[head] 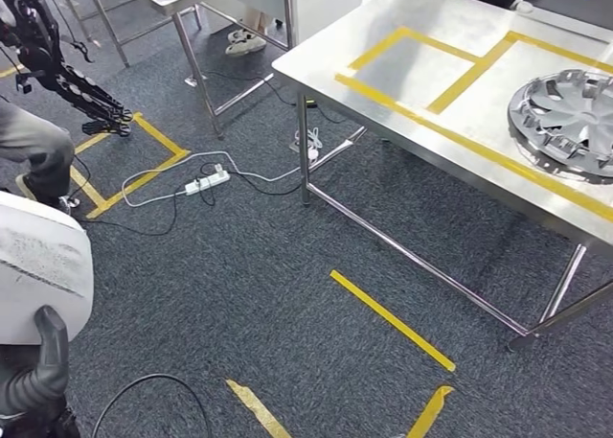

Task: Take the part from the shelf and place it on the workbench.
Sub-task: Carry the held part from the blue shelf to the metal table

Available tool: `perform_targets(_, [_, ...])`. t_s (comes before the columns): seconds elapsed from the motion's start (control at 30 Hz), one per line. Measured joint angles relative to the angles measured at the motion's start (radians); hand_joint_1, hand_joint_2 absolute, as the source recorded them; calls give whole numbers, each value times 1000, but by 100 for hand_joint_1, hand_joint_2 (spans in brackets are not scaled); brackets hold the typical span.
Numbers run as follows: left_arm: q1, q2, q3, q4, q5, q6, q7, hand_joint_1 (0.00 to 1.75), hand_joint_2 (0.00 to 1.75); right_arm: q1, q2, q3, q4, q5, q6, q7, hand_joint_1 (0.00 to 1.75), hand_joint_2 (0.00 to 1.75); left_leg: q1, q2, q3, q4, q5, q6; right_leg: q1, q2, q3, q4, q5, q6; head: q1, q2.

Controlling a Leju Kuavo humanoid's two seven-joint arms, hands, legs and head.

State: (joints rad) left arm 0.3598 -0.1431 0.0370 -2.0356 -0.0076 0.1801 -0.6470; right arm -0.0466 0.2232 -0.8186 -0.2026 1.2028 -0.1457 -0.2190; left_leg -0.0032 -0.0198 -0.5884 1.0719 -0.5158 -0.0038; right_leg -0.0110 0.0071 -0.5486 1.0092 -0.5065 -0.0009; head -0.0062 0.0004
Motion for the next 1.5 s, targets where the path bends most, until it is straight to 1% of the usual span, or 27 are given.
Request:
perform_targets(0.1, [0,0,0,0,0,0,0,175,175,0,0,-1,0,0,0,0,0,0,5,4,-88,187,-82,-11,1,-9,8,-1,-7,-9,-4,0])
perform_targets(0.13, [0,0,0,0,0,-1,0,175,175,0,0,-1,0,0,0,0,0,0,7,5,-110,227,-88,-13,1,-11,11,-1,-9,-10,-4,0])
perform_targets(0.17, [1,0,0,0,0,-1,0,175,175,0,0,-1,0,-1,0,0,0,0,8,5,-114,228,-74,-13,1,-12,14,0,-12,-9,-4,0])
perform_targets(0.23, [1,0,0,0,0,-1,0,175,175,0,0,-2,0,-1,0,0,0,0,10,8,-69,123,1,-10,1,-12,25,-1,-19,-6,-4,0])
perform_targets(0.3, [0,0,0,0,0,-1,0,175,175,-1,0,-2,0,-1,0,0,0,0,7,15,-13,3,45,-3,5,-13,30,0,-28,3,-4,0])
perform_targets(0.33, [0,0,0,1,0,-1,0,175,175,-1,0,-2,0,-1,0,0,0,0,5,17,0,-29,49,1,6,-13,30,0,-31,8,-3,0])
perform_targets(0.47, [1,0,1,1,0,-2,0,175,175,-3,0,-2,0,-1,1,0,0,0,4,15,9,-52,41,21,5,-14,27,7,-43,29,0,0])
perform_targets(0.53, [0,0,1,1,0,-2,0,175,175,-4,0,-2,0,-1,1,0,0,0,7,15,18,-60,41,32,5,-11,-15,88,-84,34,4,0])
perform_targets(0.6, [-1,0,1,1,0,-2,0,175,175,-3,0,-2,0,0,2,0,0,0,4,15,21,-60,35,40,5,-9,-94,222,-134,35,7,0])
perform_targets(0.63, [-1,0,1,1,0,-2,0,175,175,-2,0,-2,0,0,2,0,0,0,3,14,23,-60,32,42,5,-9,-127,269,-141,36,7,0])
perform_targets(0.67, [-1,0,1,1,1,-2,0,175,175,-1,0,-2,0,0,2,0,0,0,2,13,27,-60,28,43,5,-9,-143,281,-128,35,8,0])
perform_targets(0.7, [0,0,1,1,1,-2,0,175,175,-1,0,-2,0,0,2,0,0,0,2,11,33,-59,23,42,5,-9,-138,252,-94,33,8,0])
perform_targets(0.77, [-1,0,1,1,1,-2,0,175,175,0,0,-2,0,0,2,-2,0,0,1,9,49,-60,12,38,6,-8,-88,126,-12,27,8,0])
perform_targets(0.8, [-1,0,1,1,2,-2,0,175,175,-1,0,-2,0,0,3,-4,0,0,-1,9,55,-58,5,34,7,-7,-59,67,10,24,7,0])
perform_targets(0.87, [-3,0,1,1,2,-2,0,175,175,-1,0,-3,0,-2,3,-7,0,0,-2,8,58,-57,-2,24,10,-5,-31,20,10,18,6,0])
perform_targets(0.97, [-4,0,1,1,2,-2,0,175,175,0,0,-4,0,-6,3,-7,0,0,-1,8,60,-49,-15,9,7,-6,-18,7,3,6,4,0])
perform_targets(1.0, [-4,0,1,1,2,-2,0,175,175,0,0,-5,0,-7,3,-8,0,0,-1,9,52,-24,-28,3,4,-7,-10,4,0,0,2,0])
perform_targets(1.03, [-4,0,1,1,2,-2,0,175,175,-1,0,-5,0,-7,3,-8,0,0,1,10,30,23,-49,-2,2,-8,-1,1,-4,-4,0,0])
perform_targets(1.1, [-3,0,1,1,2,-2,0,175,175,-1,0,-5,0,-7,3,-8,0,0,5,11,-44,163,-100,-10,2,-10,14,1,-16,-9,-3,0])
perform_targets(1.13, [-2,0,1,1,2,-2,0,175,175,-1,0,-5,0,-6,3,-6,0,0,6,11,-81,221,-113,-11,2,-10,22,1,-23,-9,-3,0])
perform_targets(1.17, [-1,0,1,1,2,-2,0,175,175,0,0,-5,0,-6,5,-4,0,0,7,11,-105,247,-105,-12,2,-10,31,1,-31,-9,-3,0])
perform_targets(1.2, [-1,0,1,1,2,-2,0,175,175,1,0,-6,0,-5,8,-1,0,0,8,11,-110,234,-76,-11,2,-10,42,1,-39,-7,-3,0])
perform_targets(1.27, [-1,0,1,1,2,-2,0,175,175,2,0,-6,0,-3,15,7,0,0,8,12,-73,118,16,-7,1,-9,64,-1,-58,-2,-3,0])
perform_targets(1.3, [-2,0,1,2,3,-3,0,175,175,2,0,-6,0,-3,17,10,0,0,6,14,-50,60,46,-4,3,-9,71,-1,-68,3,-3,0])
perform_targets(1.37, [-2,0,1,3,3,-4,0,175,175,1,0,-6,1,-2,18,14,0,0,1,17,-21,-10,52,5,5,-11,75,-7,-79,14,-3,0])
perform_targets(1.47, [-1,0,2,3,5,-5,0,175,175,-2,0,-6,1,-2,19,19,0,0,1,14,-3,-40,35,24,6,-14,92,-13,-79,30,0,0])
perform_targets(1.5, [-1,0,2,3,6,-5,0,175,175,-3,0,-6,1,-2,19,20,0,0,3,13,7,-46,33,30,6,-13,85,8,-82,34,2,0])
